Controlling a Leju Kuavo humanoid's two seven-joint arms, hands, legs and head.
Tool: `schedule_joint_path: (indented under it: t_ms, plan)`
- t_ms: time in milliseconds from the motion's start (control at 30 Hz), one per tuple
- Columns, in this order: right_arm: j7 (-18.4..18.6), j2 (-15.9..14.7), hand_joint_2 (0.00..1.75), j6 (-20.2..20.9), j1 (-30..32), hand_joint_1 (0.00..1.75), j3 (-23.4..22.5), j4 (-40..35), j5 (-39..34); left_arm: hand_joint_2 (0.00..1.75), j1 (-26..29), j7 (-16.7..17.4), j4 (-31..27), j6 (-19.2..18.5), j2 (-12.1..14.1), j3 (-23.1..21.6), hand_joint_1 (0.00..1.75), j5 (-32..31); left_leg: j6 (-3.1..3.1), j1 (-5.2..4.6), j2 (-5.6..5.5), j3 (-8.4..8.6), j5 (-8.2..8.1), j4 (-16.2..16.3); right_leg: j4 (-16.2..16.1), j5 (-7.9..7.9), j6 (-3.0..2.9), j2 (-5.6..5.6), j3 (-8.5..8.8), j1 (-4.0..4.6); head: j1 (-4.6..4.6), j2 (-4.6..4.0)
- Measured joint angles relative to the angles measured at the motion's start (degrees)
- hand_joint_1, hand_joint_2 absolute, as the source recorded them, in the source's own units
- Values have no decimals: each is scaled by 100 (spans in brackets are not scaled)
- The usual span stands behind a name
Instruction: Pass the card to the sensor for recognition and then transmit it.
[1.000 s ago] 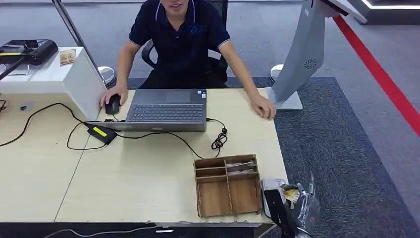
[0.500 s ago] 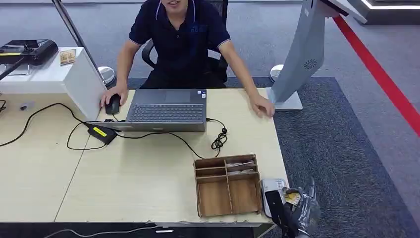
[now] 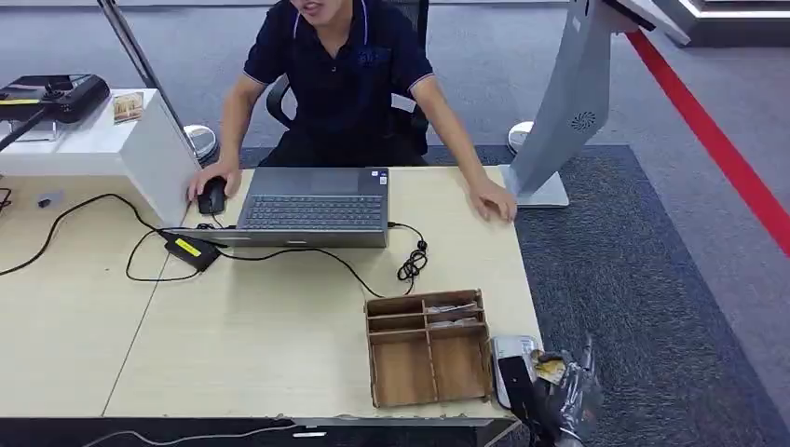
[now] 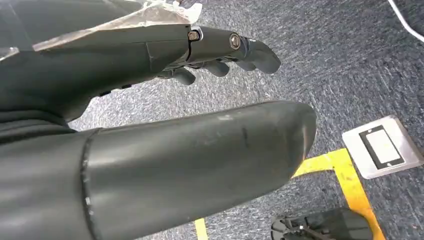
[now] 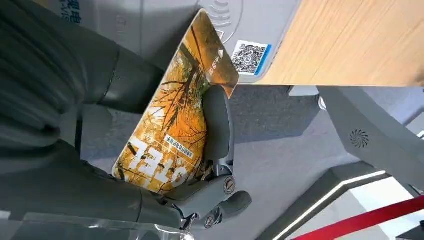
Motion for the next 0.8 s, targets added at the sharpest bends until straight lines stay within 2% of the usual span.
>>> schedule_joint_path:
  t_ms: [167,300,600,800]
  plan:
    - [-149,64,175,-4,3,175,-70,-118,-72,0,0,0,0,0,0,0,0,-15,0,0,0,-2,0,0,0,0,0,0,-1,0,0,0]
    - [-116,107,175,-7,21,175,-50,-361,-197,0,2,0,0,-17,4,0,0,-33,0,0,0,-5,0,0,1,0,0,0,-2,0,-2,0]
    - [199,112,175,-4,39,175,563,-1360,-251,0,0,-13,0,-33,4,-20,0,-76,0,0,0,-5,0,0,2,0,0,0,-1,0,0,-2]
    - [205,105,175,-2,12,175,1009,-1818,-219,0,-1,-37,0,-35,4,-35,0,-120,0,0,0,-5,0,0,2,0,0,0,-1,0,0,0]
